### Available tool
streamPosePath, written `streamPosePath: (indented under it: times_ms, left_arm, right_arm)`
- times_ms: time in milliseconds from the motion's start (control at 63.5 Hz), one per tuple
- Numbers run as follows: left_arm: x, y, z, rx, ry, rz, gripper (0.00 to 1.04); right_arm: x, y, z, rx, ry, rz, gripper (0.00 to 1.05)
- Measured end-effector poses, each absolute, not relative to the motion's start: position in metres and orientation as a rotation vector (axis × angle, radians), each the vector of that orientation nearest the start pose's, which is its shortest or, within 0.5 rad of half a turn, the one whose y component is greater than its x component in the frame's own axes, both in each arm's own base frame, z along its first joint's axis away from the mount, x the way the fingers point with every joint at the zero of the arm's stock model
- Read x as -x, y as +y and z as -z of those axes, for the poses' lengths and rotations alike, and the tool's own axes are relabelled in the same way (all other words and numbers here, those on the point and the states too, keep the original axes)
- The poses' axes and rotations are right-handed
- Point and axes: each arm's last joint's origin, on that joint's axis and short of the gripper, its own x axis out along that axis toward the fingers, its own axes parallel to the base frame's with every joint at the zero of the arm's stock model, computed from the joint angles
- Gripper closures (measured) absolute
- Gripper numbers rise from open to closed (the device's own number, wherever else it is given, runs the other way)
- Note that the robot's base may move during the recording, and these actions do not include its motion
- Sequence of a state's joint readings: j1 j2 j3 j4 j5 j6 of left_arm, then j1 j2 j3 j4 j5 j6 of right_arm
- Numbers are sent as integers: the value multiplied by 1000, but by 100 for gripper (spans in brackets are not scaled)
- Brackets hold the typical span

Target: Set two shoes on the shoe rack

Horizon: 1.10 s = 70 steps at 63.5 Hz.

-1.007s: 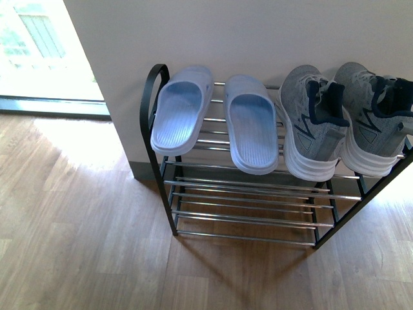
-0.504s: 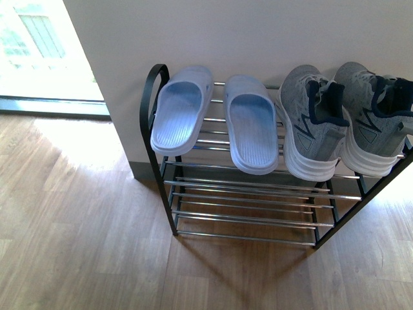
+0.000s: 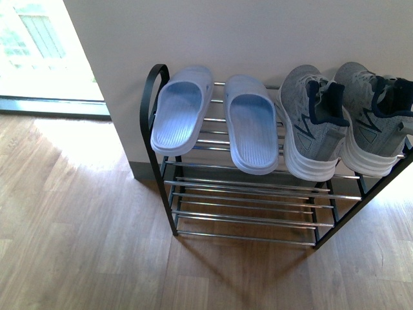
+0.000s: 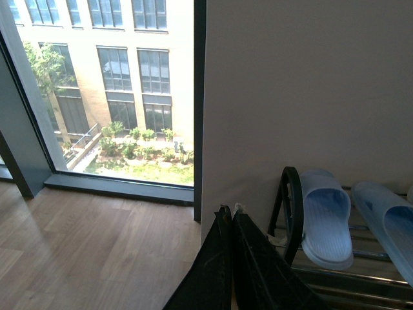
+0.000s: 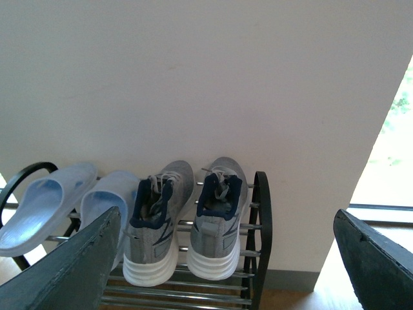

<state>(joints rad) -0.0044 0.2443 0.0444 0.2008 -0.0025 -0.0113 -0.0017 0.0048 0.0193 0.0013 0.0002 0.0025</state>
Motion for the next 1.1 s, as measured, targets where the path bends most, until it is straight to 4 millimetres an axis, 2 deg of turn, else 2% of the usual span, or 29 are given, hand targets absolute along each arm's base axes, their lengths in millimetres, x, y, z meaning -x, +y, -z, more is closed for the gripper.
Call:
streamPosePath:
  times_ms: [110, 268, 409, 850, 1102]
  left_arm:
    - [-110, 0, -171, 9, -10, 3, 103]
    - [-108, 0, -171, 9, -16, 4, 103]
    - [-98, 0, -167, 9, 2, 4, 103]
    - [-98, 0, -167, 9, 2, 3, 103]
    - [-98, 0, -167, 9, 2, 3, 61]
  right_arm:
    - [-97, 0, -170, -3, -16, 2, 9]
    - [-97, 0, -170, -2, -16, 2, 9]
    - [-97, 0, -170, -2, -16, 2, 9]
    - [-97, 0, -170, -2, -16, 2, 9]
    - [-97, 0, -170, -2, -16, 2, 9]
